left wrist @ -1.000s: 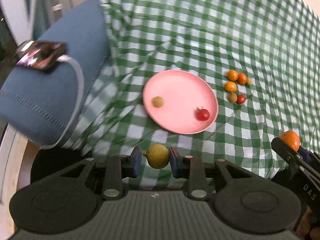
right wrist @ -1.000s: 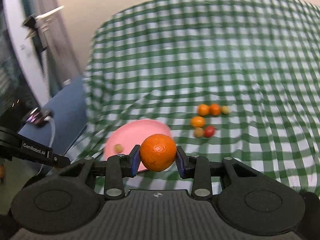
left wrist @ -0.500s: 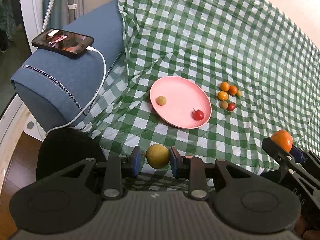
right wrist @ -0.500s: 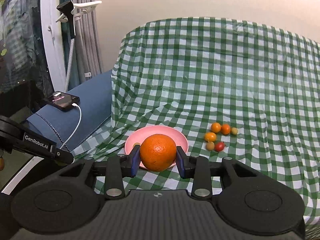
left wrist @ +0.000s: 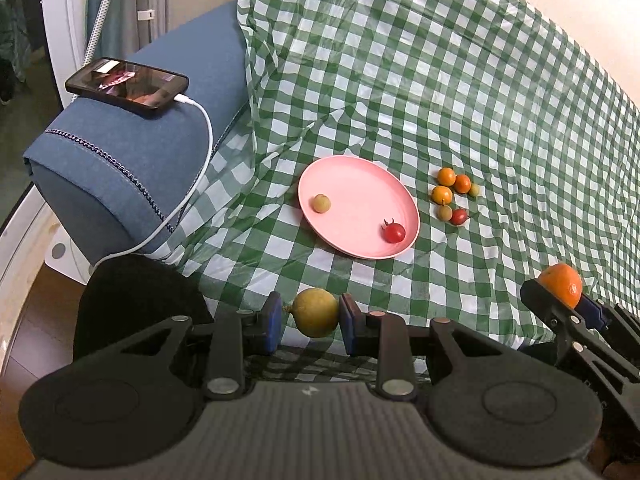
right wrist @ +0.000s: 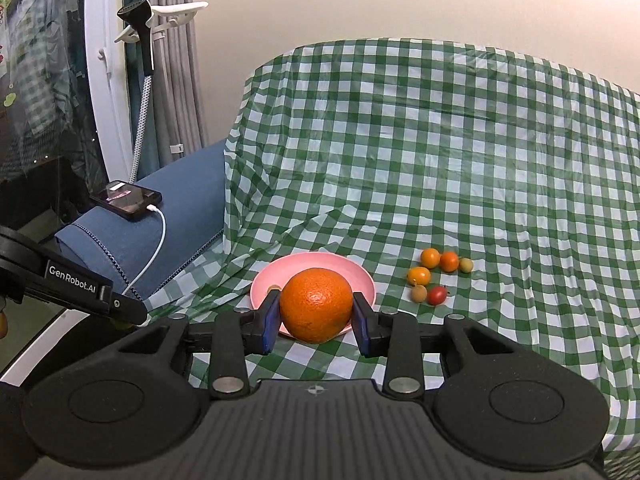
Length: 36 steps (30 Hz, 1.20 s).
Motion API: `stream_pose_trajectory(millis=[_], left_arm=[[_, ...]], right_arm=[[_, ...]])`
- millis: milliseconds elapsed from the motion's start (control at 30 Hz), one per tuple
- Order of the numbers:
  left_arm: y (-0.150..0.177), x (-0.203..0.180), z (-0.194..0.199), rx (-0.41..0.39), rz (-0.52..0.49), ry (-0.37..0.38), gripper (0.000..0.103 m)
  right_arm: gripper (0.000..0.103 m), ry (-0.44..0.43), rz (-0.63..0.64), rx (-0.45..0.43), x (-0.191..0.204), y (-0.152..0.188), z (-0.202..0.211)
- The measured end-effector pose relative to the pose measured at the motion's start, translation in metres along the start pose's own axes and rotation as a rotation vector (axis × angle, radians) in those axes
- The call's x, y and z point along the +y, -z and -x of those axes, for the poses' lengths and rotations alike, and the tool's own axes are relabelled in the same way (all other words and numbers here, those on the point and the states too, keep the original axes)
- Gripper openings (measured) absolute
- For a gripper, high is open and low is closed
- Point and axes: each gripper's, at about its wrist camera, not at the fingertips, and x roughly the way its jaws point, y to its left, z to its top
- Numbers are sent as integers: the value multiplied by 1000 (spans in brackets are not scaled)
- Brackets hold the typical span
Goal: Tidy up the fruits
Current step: 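Carry the yellow-green fruit and orange kumquat over the pink plate with both tools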
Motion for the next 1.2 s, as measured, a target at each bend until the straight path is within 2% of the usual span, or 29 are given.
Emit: stream_pose_trajectory(millis=[633,1200], left_arm=[[-3,-1,-11,28,-1,-4,33],[-19,-1,-38,63,11,-16,33]], right_arm=[[38,-4,-8,24,-4,7,-7],[38,10,-19,77,-17,6,-33]])
